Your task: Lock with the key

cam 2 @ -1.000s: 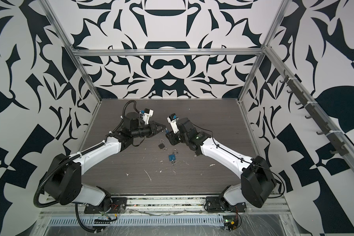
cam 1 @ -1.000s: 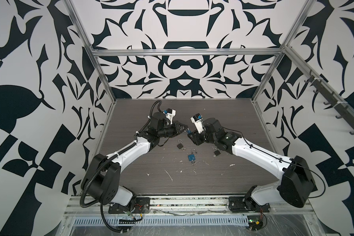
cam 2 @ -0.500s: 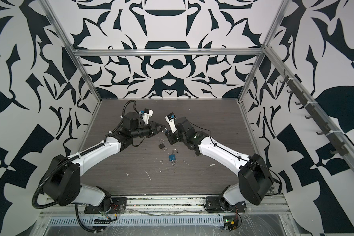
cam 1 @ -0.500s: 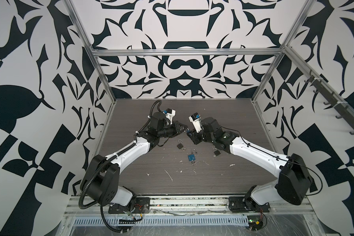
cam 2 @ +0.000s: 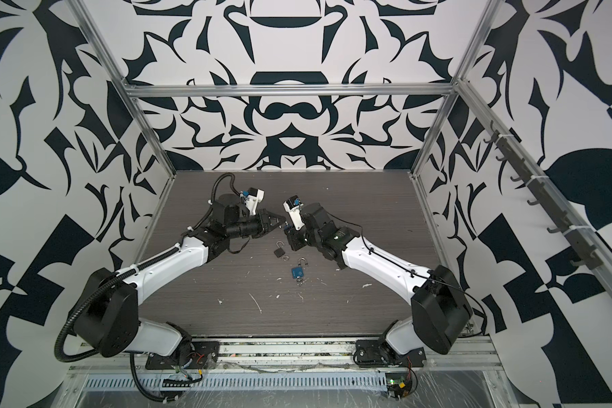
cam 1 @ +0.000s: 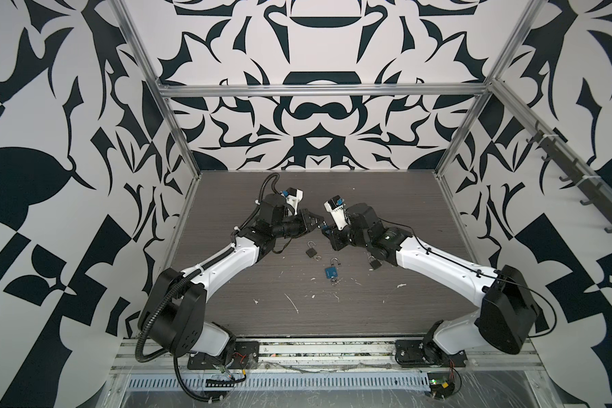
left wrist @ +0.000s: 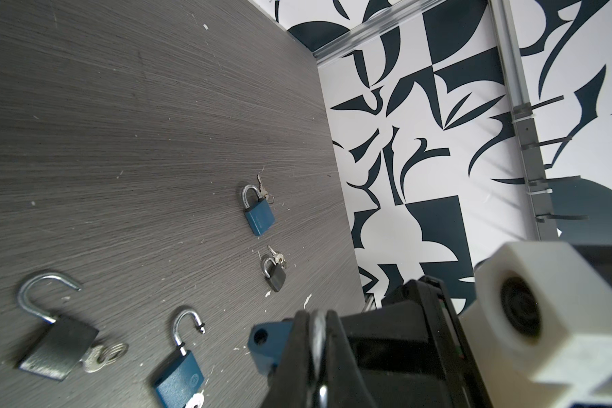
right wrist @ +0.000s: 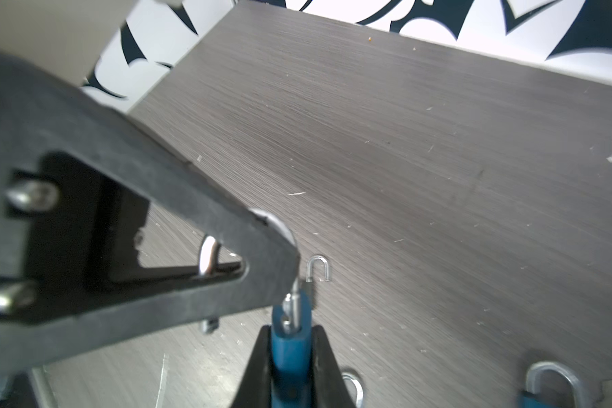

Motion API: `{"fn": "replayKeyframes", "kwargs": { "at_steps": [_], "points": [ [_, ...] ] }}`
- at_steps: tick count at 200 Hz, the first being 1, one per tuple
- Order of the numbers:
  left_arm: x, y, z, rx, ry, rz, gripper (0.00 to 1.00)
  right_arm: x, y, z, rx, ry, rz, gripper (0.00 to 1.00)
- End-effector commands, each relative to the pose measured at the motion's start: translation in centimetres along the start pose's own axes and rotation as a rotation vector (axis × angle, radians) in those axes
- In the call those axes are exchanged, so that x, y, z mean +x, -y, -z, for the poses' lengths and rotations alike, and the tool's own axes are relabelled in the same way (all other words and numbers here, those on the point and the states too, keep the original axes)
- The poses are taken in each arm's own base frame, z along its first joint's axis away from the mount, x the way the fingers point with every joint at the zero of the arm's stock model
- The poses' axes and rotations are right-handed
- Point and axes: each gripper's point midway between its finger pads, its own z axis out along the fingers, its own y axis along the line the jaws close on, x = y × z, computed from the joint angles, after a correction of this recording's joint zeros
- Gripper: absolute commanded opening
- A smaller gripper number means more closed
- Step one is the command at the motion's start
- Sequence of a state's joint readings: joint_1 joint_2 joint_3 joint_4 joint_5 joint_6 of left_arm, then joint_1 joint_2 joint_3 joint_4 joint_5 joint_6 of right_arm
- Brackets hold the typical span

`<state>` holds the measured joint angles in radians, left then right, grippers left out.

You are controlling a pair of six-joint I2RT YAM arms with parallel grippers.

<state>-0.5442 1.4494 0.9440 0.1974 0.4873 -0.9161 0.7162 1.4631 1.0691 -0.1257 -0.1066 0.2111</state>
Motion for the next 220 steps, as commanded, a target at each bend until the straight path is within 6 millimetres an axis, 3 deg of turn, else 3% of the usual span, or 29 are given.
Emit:
{"fn": "replayKeyframes", "kwargs": {
  "at_steps": [1, 38, 69, 98, 122, 163, 220],
  "points": [
    [-1.3, 4.0, 1.3, 0.091, 0.043, -0.070, 0.00, -2.7, -0.1, 0.4, -0.002, 0.068, -0.019, 0.00],
    [-1.0, 3.6, 1.8, 0.060, 0.035, -0.103, 0.00, -2.7, -1.4, 1.2, -0.108, 0.023, -0.045, 0.00],
    [-0.9, 2.2, 2.8, -0.020, 0.034, -0.145, 0.33, -2.9, -1.7, 2.8, -0.272, -0.008, -0.157, 0.00],
    [-0.9, 0.9, 3.9, -0.081, 0.026, -0.165, 0.40, -2.8, -2.1, 4.5, -0.424, -0.032, -0.241, 0.00],
    [-0.8, 0.8, 4.5, -0.084, 0.025, -0.189, 0.42, -2.2, -2.5, 5.1, -0.472, -0.054, -0.251, 0.00],
    [-0.4, 3.1, 4.5, 0.003, -0.042, -0.275, 0.48, -1.4, -3.2, 5.2, -0.526, -0.098, -0.265, 0.00],
    [0.2, 4.8, 4.6, 0.075, -0.097, -0.359, 0.46, -1.3, -3.9, 5.3, -0.578, -0.122, -0.273, 0.00]
  ]
}}
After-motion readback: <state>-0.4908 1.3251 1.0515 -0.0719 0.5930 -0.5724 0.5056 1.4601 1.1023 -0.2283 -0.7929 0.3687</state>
